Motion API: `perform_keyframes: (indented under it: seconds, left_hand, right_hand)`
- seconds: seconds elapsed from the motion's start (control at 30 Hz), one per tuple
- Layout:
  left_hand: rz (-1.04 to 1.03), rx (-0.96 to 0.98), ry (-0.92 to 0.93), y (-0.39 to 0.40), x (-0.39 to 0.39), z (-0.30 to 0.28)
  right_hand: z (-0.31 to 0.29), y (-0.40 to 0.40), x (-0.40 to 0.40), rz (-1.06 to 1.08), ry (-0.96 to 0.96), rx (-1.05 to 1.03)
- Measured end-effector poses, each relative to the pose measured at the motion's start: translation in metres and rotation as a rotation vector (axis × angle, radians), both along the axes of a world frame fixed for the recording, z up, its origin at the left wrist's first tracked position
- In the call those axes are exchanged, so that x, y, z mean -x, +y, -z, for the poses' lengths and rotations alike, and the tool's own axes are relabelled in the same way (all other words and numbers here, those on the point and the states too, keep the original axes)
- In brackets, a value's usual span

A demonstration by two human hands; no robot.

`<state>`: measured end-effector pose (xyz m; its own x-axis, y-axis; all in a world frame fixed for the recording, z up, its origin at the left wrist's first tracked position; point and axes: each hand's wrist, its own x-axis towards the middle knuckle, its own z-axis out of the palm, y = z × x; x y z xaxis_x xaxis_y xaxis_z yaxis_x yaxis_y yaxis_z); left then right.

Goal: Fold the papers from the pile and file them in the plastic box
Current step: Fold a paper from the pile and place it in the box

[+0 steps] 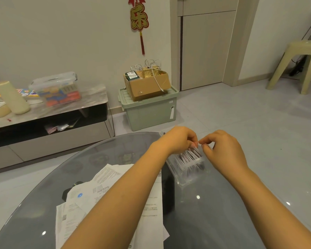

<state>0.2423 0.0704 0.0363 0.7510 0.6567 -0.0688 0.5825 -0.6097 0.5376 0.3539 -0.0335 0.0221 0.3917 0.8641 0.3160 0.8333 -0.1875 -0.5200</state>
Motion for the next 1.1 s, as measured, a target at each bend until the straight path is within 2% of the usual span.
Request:
perform_keyframes:
  seconds: [0.2,0.37,0.57,0.77,0.87,0.97,1.1]
  left_hand:
    - [-0.023,-0.005,0.146,0.001,-0.009,0.003]
    - [-0.01,0.032,0.163,0.002,-0.01,-0.001]
    - [-0.094,0.007,0.033,-0.002,-0.002,0.0]
    - [-0.173,-0.09,-0.121,-0.034,0.027,-0.008]
    - [-0.226,-0.139,-0.168,-0.058,0.051,-0.013]
    - [-0.264,-0.164,-0.162,-0.082,0.081,-0.013]
    - [-0.363,-0.157,-0.142,-0.117,0.126,-0.007]
  right_hand:
    - [-0.001,-0.002,0.003,-0.012,-0.041,0.143]
    - [0.001,-0.003,0.002,-0.022,0.019,0.167]
    - [0.0,-0.005,0.002,-0.023,0.066,0.118]
    - [0.0,-0.013,0.01,-0.078,-0.054,0.02]
    - [-0.001,-0.019,0.022,-0.165,-0.112,-0.072]
    - [0.004,-0.028,0.038,-0.286,-0.094,-0.131]
    - [0.013,-0.046,0.069,-0.457,-0.075,-0.107]
